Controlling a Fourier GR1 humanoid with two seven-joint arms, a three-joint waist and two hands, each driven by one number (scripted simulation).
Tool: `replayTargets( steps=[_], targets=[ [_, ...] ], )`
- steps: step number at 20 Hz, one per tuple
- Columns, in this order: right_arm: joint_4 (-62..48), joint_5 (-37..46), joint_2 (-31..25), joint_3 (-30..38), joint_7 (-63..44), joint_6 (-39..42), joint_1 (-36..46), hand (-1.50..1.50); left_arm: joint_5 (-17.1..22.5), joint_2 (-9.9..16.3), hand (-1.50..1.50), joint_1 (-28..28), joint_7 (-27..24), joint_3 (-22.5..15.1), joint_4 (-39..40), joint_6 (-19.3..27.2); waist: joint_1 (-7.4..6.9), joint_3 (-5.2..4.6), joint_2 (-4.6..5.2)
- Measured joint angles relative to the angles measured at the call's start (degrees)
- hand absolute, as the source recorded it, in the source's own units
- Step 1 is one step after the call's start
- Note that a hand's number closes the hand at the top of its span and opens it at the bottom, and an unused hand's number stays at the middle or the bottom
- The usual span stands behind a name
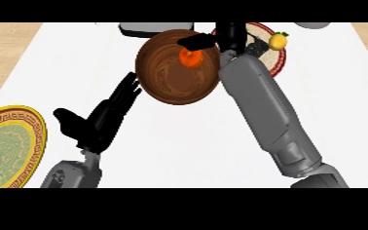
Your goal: Pick the squash from the placemat and place it in the bowl
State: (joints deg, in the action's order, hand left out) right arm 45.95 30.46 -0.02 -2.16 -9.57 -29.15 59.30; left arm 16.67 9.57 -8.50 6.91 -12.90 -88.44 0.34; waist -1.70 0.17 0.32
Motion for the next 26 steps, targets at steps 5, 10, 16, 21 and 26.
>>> replayTargets(
  steps=[5, 10, 16, 21, 26],
  targets=[
    [15.3, -9.8, 0.0, -4.4, 6.0, -1.0, -9.4, -1.50, 0.1, -0.1, 0.00, 2.0, 0.2, 0.3, -0.7, 0.4, 1.71, -0.03, -0.85],
    [34.6, -14.2, 0.0, -10.3, 7.2, 0.3, -22.8, -1.50, 0.1, 0.5, 0.00, 3.1, 0.6, 1.5, -1.7, 1.1, 3.82, -0.07, -1.45],
    [56.9, -13.5, -2.6, -20.2, 9.3, 2.0, -43.4, 1.50, 0.1, 0.8, 0.00, 4.7, -0.5, 2.8, -1.3, 1.4, 6.06, -0.09, -1.86],
    [71.3, -11.7, -8.7, -29.1, 14.1, 2.2, -62.7, 1.50, 0.5, 1.4, 0.00, 5.8, -0.3, 3.5, -2.1, 1.3, 7.01, -0.05, -1.99],
    [78.9, -10.4, -16.6, -37.5, 21.9, 1.3, -81.6, 1.50, 0.5, 1.4, 0.00, 6.1, -0.3, 4.0, -2.4, 1.6, 7.92, 0.03, -2.10]
  ],
)
